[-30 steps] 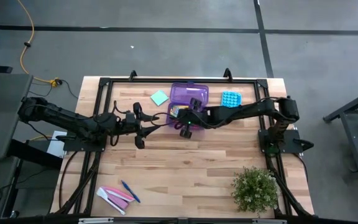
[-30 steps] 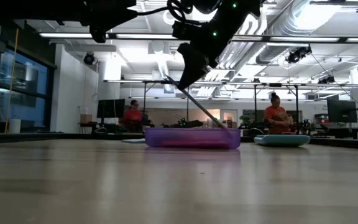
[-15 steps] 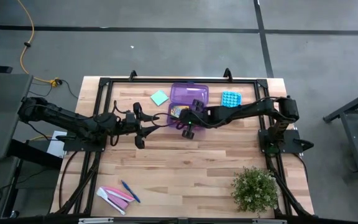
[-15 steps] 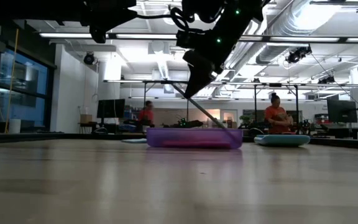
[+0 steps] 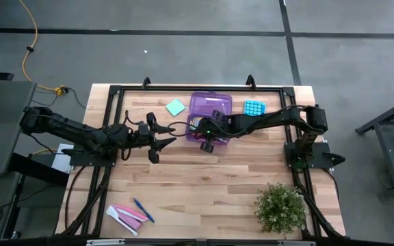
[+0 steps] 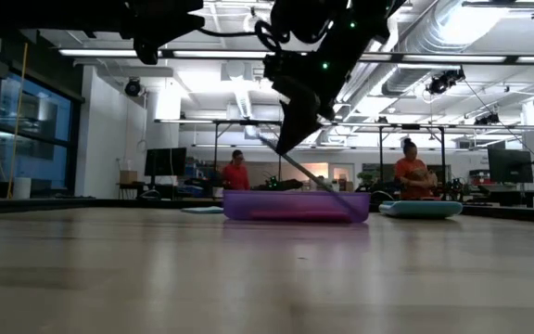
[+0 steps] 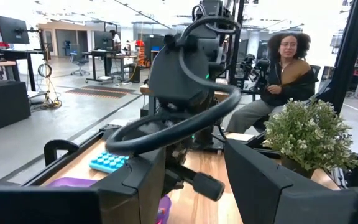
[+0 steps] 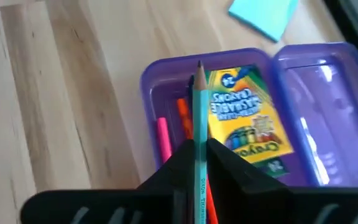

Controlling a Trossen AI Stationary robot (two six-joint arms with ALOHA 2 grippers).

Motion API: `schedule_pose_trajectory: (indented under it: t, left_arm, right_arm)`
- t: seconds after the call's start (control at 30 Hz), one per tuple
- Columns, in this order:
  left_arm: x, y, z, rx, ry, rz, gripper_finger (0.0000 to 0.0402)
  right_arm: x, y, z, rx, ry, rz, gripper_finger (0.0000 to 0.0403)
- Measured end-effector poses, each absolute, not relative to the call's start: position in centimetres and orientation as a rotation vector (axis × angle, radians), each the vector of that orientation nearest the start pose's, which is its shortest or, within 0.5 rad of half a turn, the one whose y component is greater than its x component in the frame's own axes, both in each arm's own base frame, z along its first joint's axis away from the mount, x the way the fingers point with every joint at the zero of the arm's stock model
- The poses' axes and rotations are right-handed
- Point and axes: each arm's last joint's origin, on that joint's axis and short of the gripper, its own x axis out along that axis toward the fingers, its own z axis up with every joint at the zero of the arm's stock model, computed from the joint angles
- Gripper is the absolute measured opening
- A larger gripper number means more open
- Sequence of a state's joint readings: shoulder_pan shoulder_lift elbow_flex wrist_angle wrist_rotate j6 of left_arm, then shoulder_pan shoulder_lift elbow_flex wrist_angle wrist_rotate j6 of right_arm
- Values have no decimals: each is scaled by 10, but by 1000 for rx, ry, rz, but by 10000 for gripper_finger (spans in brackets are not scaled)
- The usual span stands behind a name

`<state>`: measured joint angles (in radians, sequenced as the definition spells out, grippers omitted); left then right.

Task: Pack school essentials
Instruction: Put the light blue pencil into the violet supply box

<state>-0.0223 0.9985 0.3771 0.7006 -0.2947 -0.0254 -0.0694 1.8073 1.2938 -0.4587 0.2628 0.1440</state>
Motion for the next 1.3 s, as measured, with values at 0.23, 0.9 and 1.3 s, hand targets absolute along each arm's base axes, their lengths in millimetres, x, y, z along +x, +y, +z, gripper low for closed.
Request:
schedule_pose_trajectory:
  t: [0.23,0.9,1.3]
  left_arm:
    - [206,4,240,-60,-93,266,156]
    - [206,4,240,-61,-89,266,156]
    - [206,4,240,-61,-90,267,156]
  right_arm:
    - [384,-45,189,55,1005,-367,11]
    - [392,-47,155,94,1092,-240,6]
    - [391,-47,157,103,1097,-262,83]
